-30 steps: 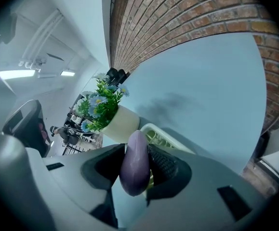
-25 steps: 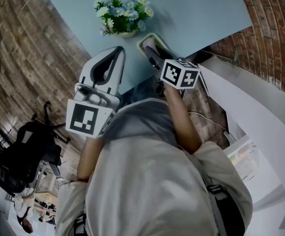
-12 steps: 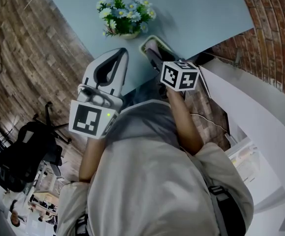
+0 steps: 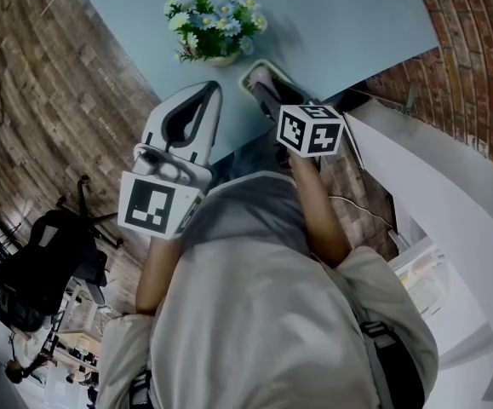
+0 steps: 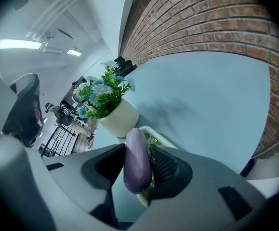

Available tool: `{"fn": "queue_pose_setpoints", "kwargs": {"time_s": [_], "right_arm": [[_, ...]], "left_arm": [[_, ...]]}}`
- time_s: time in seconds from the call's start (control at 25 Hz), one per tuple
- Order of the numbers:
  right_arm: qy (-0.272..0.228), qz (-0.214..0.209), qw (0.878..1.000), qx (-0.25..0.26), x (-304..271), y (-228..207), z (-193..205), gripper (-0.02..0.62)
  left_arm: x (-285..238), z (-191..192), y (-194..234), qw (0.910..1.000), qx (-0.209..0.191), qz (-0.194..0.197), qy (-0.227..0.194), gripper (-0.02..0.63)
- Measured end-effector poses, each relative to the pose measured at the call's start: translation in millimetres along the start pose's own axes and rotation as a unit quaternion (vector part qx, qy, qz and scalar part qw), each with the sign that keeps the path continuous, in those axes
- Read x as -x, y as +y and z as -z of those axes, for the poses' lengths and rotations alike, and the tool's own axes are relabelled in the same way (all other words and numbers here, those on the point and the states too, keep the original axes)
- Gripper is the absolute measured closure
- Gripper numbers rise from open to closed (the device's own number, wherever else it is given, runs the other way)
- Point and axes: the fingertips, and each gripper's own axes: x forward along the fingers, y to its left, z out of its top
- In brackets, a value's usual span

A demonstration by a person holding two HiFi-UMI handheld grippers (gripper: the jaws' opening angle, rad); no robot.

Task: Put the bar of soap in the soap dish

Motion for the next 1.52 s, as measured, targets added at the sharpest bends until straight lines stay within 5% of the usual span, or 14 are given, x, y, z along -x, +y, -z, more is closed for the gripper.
{"fn": "queue_pose_setpoints", "kwargs": {"time_s": [1.0,1.52], "right_arm": [[-0.025,0.022,0.999,0.016,20,-10,-8,0.438],[-0.086,-0.001,0.996,0.031,51,23,-27,0.548]], "left_arm": [[3,2,-8,1.0,-0.002,0.005,0.001,0.604],[16,-4,-16,0.9997,-0.011,0.021,-0.01,0.604]]}}
